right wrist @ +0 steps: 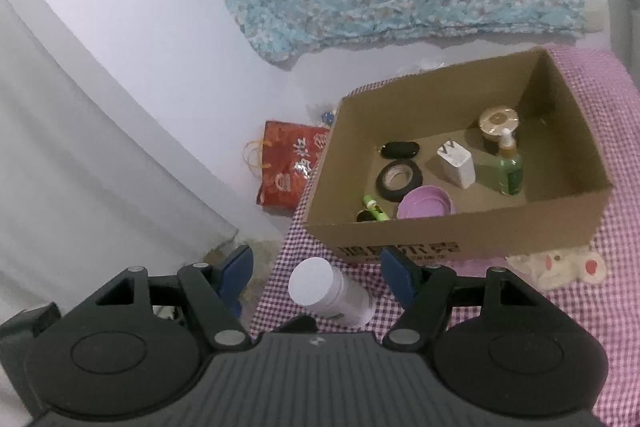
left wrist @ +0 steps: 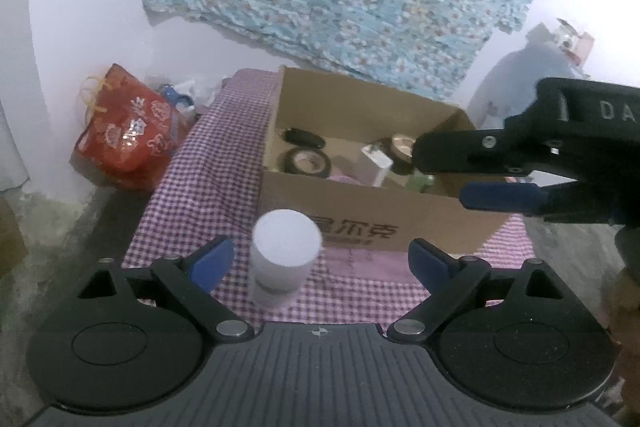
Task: Organize rigid objects
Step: 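Move the right tool to the white supplement tub and grip its lid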
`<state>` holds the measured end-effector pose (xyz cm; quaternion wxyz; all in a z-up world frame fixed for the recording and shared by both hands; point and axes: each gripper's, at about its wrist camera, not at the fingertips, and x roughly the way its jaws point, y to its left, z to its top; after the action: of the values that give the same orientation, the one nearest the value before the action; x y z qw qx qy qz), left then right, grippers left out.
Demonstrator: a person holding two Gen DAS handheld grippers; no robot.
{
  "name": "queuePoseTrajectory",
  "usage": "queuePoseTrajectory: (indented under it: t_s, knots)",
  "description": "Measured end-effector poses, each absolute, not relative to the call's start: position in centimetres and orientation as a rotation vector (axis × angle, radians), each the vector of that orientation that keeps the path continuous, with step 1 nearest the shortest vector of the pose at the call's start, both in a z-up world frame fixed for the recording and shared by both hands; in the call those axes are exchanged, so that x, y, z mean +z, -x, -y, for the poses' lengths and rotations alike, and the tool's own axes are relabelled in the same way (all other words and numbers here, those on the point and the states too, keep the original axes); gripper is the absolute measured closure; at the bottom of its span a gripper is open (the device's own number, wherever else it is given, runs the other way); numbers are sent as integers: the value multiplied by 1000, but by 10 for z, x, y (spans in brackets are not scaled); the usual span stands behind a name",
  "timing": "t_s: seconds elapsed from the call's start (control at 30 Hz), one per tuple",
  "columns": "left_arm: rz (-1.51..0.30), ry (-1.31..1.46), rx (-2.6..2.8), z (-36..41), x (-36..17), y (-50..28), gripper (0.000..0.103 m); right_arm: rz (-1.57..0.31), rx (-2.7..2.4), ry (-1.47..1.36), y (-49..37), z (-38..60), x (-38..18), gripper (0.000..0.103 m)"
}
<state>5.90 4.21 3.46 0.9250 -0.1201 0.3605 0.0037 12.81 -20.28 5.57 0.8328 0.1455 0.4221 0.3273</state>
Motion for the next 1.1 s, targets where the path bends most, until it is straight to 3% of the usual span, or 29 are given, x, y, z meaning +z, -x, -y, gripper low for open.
queuePoseTrajectory:
  t_s: [0.33,0.5,0.7,0.9,1.1]
  knots:
    - [-821,237,20,-52,-1,-82,9,-1067,715,-279,-161,160,6,31]
    - [-830,223,25,-53,-12,-94,22,-1140,722,-301,-174,151,-21,41]
    - [-855,224,25,-54,-21,-106,35,-1180,745,-330,-183,145,-35,46]
    - [-855,214,31,-52,-22,-108,45,-1184,755,-354,-184,146,-38,48]
    - [-865,185,38,-46,-18,-106,47,-1191,762,-380,-184,151,-41,50]
